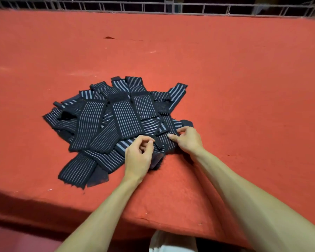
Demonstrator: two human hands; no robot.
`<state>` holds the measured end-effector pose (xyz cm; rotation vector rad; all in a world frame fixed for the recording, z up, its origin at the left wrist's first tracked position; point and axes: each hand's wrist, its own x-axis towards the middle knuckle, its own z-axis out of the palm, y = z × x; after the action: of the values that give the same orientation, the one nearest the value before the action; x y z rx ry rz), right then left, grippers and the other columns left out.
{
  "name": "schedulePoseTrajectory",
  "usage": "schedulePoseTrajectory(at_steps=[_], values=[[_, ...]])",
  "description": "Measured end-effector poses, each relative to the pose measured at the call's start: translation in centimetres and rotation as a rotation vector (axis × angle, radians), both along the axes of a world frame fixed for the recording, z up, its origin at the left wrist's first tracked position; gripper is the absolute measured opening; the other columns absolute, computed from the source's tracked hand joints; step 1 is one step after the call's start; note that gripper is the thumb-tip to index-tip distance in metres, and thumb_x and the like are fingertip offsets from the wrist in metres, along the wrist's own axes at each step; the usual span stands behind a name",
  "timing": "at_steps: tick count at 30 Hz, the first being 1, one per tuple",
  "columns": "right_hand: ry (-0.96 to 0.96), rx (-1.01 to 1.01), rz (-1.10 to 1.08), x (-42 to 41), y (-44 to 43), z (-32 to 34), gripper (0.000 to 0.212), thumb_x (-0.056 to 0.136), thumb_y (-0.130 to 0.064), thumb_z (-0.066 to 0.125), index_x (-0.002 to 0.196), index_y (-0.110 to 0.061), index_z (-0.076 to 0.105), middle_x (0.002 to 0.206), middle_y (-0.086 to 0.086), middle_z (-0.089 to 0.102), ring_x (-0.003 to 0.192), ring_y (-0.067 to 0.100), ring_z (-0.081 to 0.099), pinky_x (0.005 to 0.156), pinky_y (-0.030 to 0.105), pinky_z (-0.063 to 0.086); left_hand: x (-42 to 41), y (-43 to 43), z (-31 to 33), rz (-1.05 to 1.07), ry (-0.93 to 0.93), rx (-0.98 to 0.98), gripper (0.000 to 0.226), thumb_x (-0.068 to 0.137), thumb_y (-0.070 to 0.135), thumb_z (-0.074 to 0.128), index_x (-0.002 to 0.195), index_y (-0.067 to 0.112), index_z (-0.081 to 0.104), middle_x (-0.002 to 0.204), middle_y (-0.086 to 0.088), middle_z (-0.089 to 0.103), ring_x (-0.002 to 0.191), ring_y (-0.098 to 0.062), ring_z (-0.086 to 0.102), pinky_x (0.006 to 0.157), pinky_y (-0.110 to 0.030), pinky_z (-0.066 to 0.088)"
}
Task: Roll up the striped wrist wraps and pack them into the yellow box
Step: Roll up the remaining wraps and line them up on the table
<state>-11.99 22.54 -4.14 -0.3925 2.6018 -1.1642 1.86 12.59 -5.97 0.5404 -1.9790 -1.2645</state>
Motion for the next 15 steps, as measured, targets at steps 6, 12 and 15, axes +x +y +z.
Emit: schedulePoseTrajectory(at_steps=[6,12,15], values=[[-0.315,-0.392,0.038,-0.6,2.8,3.5,0.007,0.09,-0.01,0.066,0.084,-0.007,0.065,0.065,0.004,0.065,0.044,0.006,0.054,0.039,0.016,0.036,-0.3,0.4,2.0,-0.096,-0.211,0.016,0.012,0.092,0.019,0.06,0.082,0.024,0.066,0.078,0.007,0.067,0.072,-0.011,0.059,0.068,-0.019,0.044],[-0.383,-0.567,0.133,-0.9,7.1,7.0,0.014,0.091,-0.003,0.059,0.078,-0.004,0.064,0.059,0.008,0.058,0.048,0.015,0.047,0.043,0.02,0.032,-2.4,5.4,6.2,-0.295,-0.379,0.494,0.043,0.1,0.046,0.041,0.108,0.009,0.062,0.088,-0.007,0.072,0.062,-0.02,0.066,0.048,-0.025,0.041],[-0.361,-0.543,0.194,-0.8,10.3,7.5,0.014,0.092,-0.003,0.057,0.096,0.009,0.063,0.065,0.014,0.057,0.045,0.015,0.049,0.044,0.023,0.033,-3.8,7.8,7.7,-0.301,-0.209,0.867,0.04,0.099,0.043,0.047,0.108,0.007,0.063,0.096,-0.013,0.072,0.071,-0.024,0.066,0.052,-0.024,0.042]])
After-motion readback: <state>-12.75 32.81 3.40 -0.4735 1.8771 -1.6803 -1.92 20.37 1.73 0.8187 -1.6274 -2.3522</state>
